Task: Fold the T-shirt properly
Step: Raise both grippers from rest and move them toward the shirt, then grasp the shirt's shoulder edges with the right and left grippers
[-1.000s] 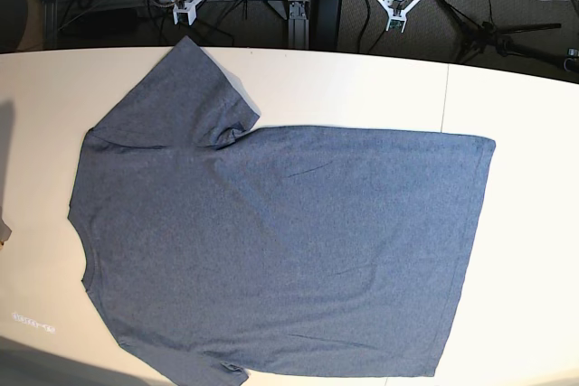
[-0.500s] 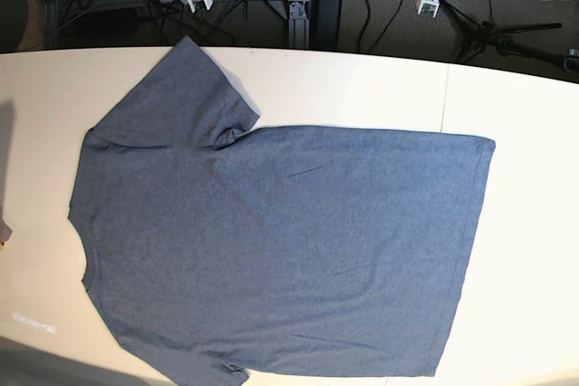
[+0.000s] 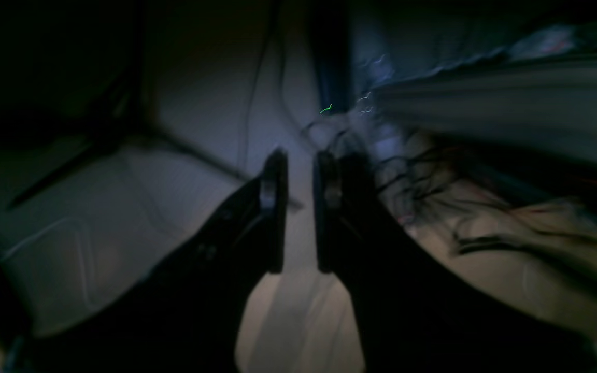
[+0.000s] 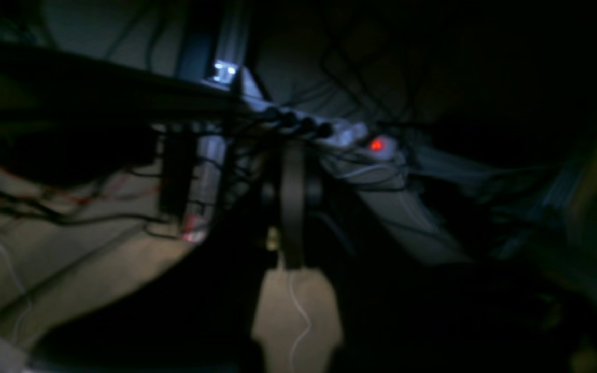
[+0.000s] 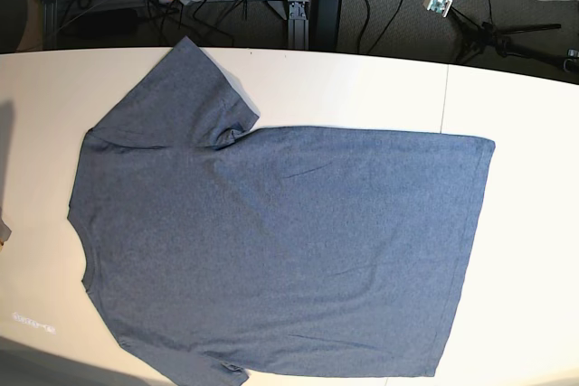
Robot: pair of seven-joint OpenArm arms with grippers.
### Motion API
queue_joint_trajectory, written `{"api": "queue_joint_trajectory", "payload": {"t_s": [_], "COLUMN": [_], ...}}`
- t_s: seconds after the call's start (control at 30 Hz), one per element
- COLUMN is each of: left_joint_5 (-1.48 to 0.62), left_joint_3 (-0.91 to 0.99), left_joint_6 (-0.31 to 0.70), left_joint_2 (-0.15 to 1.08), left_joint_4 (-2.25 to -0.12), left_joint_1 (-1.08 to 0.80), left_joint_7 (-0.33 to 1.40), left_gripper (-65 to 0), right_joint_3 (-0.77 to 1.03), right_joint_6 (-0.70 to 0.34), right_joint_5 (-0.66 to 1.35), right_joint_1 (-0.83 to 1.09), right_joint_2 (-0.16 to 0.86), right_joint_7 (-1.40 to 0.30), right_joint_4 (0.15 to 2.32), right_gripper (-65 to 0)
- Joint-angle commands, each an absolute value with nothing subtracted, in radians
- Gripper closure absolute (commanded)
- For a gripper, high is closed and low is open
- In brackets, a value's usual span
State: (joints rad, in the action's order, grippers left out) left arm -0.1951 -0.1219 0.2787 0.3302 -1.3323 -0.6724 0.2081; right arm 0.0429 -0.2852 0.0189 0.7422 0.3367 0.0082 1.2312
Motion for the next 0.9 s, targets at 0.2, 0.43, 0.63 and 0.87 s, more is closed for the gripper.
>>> {"api": "queue_joint_trajectory", "payload": {"t_s": [0.2,0.43,0.63,0.87], "left_joint_5": [-0.205,-0.123,-0.111,-0.100], "left_joint_3": [-0.036,0.005,0.005,0.005], "left_joint_6": [0.334,0.333,0.333,0.326], "left_joint_2": [0.398,0.512,0.603,0.618], "left_joint_4": [-1.631,-1.919,-2.009,-2.016], "left_joint_1": [-0.803,-0.878,-0.871,-0.859], "left_joint_7": [0.218,0.261,0.244,0.244], "left_gripper": [-12.4,-12.4,-12.4,-12.4], "right_joint_3": [0.049,0.113,0.153,0.152], "right_joint_6": [-0.329,-0.329,-0.330,-0.382], "right_joint_5": [0.027,0.026,-0.074,-0.151], "right_joint_1": [0.946,1.024,0.985,0.848], "right_joint_2": [0.459,0.553,0.669,0.834], "right_joint_7": [0.026,0.025,0.014,-0.020], "right_joint_4": [1.562,1.814,1.915,1.921], "right_gripper": [0.0,0.0,0.0,-22.3]}}
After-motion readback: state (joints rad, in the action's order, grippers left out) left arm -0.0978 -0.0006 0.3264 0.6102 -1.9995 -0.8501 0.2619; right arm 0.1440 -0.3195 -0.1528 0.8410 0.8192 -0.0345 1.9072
